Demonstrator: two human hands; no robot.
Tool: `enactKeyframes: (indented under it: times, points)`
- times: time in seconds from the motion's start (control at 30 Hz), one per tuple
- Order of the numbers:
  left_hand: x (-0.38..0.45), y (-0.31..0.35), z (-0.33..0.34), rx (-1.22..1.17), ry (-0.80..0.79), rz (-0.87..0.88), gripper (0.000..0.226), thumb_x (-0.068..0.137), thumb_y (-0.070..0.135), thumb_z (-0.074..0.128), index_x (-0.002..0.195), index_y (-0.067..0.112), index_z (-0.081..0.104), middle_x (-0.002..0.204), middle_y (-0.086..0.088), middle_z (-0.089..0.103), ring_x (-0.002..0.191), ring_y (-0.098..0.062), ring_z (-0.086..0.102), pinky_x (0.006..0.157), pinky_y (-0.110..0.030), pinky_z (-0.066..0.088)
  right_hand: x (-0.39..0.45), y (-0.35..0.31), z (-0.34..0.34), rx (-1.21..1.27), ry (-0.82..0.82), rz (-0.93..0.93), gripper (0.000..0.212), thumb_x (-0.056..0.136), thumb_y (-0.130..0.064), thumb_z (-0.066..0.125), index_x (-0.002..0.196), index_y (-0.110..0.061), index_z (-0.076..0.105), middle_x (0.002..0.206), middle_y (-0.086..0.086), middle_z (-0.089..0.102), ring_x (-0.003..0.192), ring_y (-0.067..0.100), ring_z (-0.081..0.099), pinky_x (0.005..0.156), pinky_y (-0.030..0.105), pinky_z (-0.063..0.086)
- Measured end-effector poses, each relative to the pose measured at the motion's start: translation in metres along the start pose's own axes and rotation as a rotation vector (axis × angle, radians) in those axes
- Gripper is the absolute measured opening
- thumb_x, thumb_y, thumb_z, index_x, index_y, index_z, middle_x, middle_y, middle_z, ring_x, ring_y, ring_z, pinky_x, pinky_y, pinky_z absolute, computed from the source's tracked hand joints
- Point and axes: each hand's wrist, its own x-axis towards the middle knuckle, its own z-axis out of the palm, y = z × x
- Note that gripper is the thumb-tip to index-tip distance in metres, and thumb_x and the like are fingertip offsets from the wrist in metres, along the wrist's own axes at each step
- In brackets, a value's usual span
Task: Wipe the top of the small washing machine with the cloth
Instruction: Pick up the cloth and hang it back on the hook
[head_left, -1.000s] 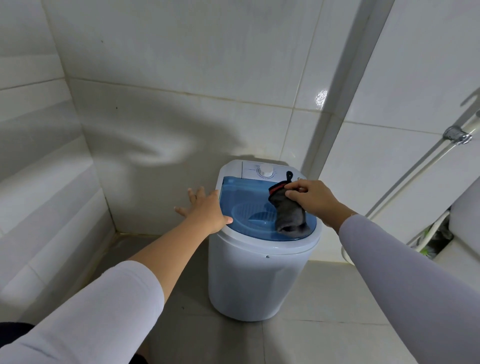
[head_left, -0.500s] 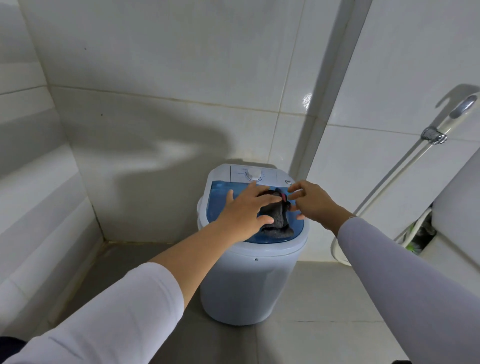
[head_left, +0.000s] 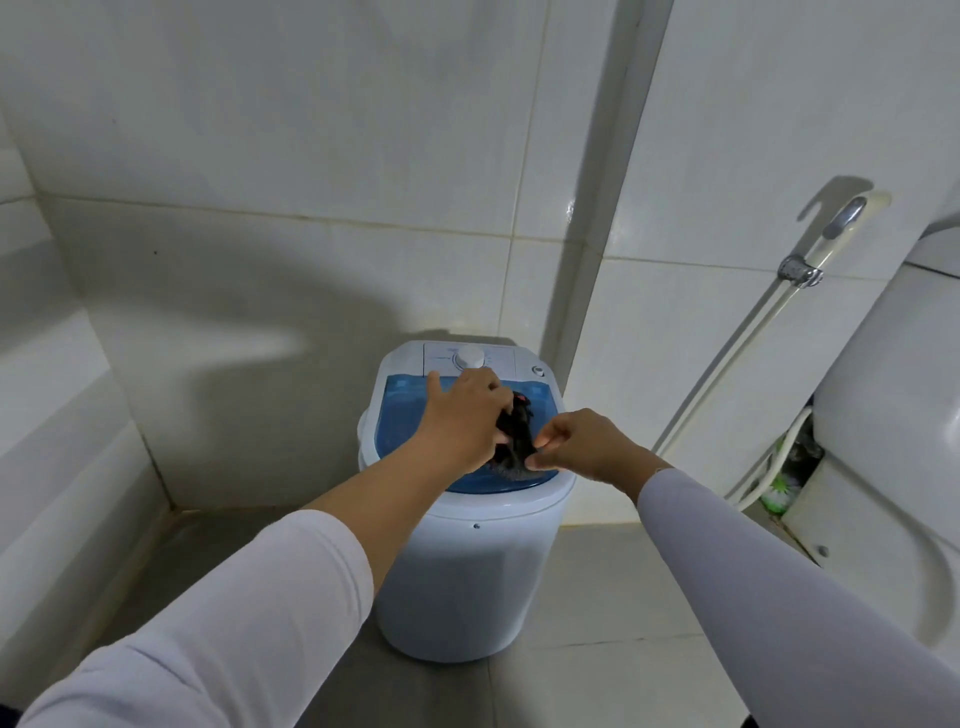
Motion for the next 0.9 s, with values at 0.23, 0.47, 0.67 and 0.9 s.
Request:
enactKeyframes:
  times: [0.23, 0.47, 0.67, 0.9]
  points:
    - [0.009, -0.021, -0.044, -0.526, 0.216, -0.274, 0.023, 0.090, 0.022, 0.061, 0.111, 0.014, 0.061, 0.116, -0.009, 0.059, 0.109, -0.026, 0.056, 0.085, -0.031, 0.040, 0.004, -0.006, 0.006, 0.075, 0.072, 0.021, 0.037, 0.076, -0.019, 0.073, 0.109, -0.006, 0.064, 0.105, 0.012, 0.065, 0.086, 0.020, 0.059, 0.078, 0.025, 0.044]
    - [-0.001, -0.028, -0.107, -0.746, 0.374, -0.386, 0.027, 0.093, 0.022, 0.057, 0.119, 0.012, 0.059, 0.116, -0.003, 0.061, 0.104, -0.019, 0.054, 0.086, -0.025, 0.040, -0.003, -0.050, 0.001, 0.415, -0.038, -0.008, 0.032, 0.092, -0.027, 0.054, 0.109, -0.002, 0.063, 0.095, 0.009, 0.065, 0.076, 0.014, 0.062, 0.067, 0.024, 0.050]
    - [-0.004, -0.039, -0.160, -0.799, 0.587, -0.519, 0.024, 0.094, 0.022, 0.055, 0.115, 0.011, 0.057, 0.105, -0.002, 0.057, 0.107, -0.025, 0.056, 0.085, -0.030, 0.045, -0.016, -0.102, -0.015, 0.677, -0.161, -0.087, 0.027, 0.096, -0.027, 0.045, 0.095, -0.005, 0.061, 0.082, 0.011, 0.069, 0.073, 0.020, 0.067, 0.067, 0.028, 0.055]
    - [0.001, -0.065, -0.197, -0.764, 0.640, -0.673, 0.031, 0.095, 0.023, 0.051, 0.123, 0.009, 0.050, 0.130, -0.012, 0.049, 0.092, -0.020, 0.046, 0.080, -0.028, 0.038, -0.006, -0.144, -0.041, 0.903, -0.284, -0.166, 0.070, 0.087, -0.065, 0.033, 0.087, -0.003, 0.065, 0.081, 0.013, 0.071, 0.076, 0.024, 0.071, 0.062, 0.031, 0.057]
